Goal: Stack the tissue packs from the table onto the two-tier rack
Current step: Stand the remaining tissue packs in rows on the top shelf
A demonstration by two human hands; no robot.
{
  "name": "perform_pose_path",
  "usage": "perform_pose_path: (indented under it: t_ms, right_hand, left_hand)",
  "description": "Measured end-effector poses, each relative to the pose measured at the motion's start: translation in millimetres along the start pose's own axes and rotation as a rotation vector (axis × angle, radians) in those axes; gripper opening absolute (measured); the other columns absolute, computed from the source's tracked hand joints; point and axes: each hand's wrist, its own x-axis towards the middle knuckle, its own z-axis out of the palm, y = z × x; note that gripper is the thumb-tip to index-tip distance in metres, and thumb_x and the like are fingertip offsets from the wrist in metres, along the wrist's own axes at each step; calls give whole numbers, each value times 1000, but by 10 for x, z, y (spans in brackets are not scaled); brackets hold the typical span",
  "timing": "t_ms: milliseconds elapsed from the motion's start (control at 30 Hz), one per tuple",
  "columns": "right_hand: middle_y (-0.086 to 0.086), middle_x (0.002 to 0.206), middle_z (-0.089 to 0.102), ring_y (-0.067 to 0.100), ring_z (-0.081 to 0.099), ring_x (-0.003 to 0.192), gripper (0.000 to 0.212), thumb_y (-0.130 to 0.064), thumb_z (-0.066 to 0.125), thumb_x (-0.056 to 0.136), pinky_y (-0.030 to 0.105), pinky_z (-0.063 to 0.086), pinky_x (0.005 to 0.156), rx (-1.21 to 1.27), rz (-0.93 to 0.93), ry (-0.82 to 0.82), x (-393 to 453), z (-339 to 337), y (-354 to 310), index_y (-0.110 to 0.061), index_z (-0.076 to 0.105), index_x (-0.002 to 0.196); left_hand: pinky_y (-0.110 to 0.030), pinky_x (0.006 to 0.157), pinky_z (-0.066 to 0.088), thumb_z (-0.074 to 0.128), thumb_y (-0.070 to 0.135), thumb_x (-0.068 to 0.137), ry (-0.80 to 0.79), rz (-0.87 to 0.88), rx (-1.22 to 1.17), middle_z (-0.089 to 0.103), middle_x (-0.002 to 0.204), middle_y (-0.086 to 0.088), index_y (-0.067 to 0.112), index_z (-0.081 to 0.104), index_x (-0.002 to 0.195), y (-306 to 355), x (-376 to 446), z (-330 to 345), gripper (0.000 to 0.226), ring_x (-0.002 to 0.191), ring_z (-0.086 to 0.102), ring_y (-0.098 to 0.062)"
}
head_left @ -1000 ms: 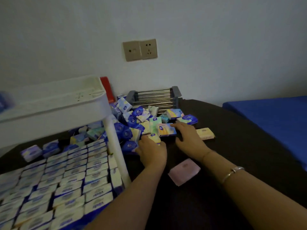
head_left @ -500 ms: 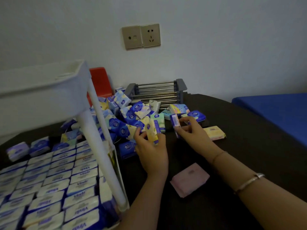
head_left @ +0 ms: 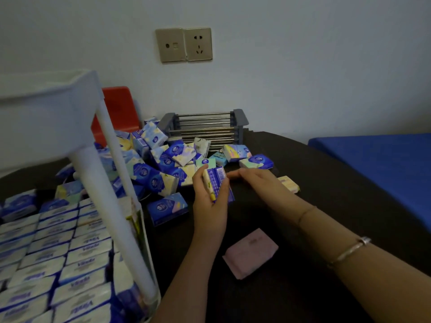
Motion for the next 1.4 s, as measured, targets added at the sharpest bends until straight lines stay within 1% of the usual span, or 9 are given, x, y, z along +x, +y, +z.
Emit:
perform_pose_path:
  t_ms: [100,200,300,433,700,800,933,1233,1400]
  right_hand:
    - [5,146,38,25,31,135,42,-40,44,97,44,29,110,-563,7,267,320,-118,179,-31,43,138]
    - [14,157,12,36,13,143,62,-55,39,93,49,19,113,-907,135,210,593,-167,345,-37,17,148]
    - [18,153,20,39,24,137,61,-55,41,92,50,24,111,-966,215,188,728,-153,446,-37,20,147]
    - [15,137,41,35,42,122,55,-43,55,88,44,37,103,-764,140,236,608,-113,349,-31,37,139]
    - [4,138,43,21,46,124,60,-4,63,83,38,47,97,233,55,168,-327,-217,-339,-23,38,134]
    - [1,137,46,19,49,123,67,13,58,79,30,50,82,365,-46,100,-727,-340,-718,-22,38,133]
    - [-3,135,48,11,53,119,67,15,58,80,30,55,80,281,-176,9,-1201,-409,-1354,-24,38,131]
    - [0,120,60,14,58,110,50,22,48,81,19,54,68,256,-386,-60,-1819,-144,-2809,-11,42,118]
    - [5,118,62,19,56,118,32,-11,59,86,39,40,107,421,-370,40,-1729,327,-3411,-7,51,117]
  left_hand:
    - [-14,81,46,54,30,94,31,31,21,50,115,17,37,33,131,-50,26,13,43,99,55,6]
    - [-15,79,45,53,32,94,64,41,40,48,122,9,35,32,132,-91,54,19,44,101,55,0]
    - [-14,77,44,53,34,94,89,22,54,47,128,2,34,30,133,-123,74,16,46,104,55,-5]
    - [-12,73,43,53,34,94,132,-37,3,48,130,0,33,29,132,-113,81,0,45,104,56,-5]
    - [-14,82,42,52,32,95,328,-139,-221,44,127,7,30,27,139,412,-192,-5,51,108,49,-7]
    - [-42,88,52,54,35,94,197,-256,-412,44,135,0,36,25,135,837,-348,-66,50,115,53,-22]
    - [-40,69,59,54,30,95,-104,-263,-521,51,129,-4,28,27,137,1582,-717,-231,49,102,62,-22]
    - [-45,78,59,69,29,85,-231,28,-382,53,128,-6,27,29,131,2847,-1026,-1189,60,107,63,-24]
    - [-39,81,57,73,23,81,-77,443,50,52,122,-5,25,30,121,3170,-943,-1912,60,104,59,-19]
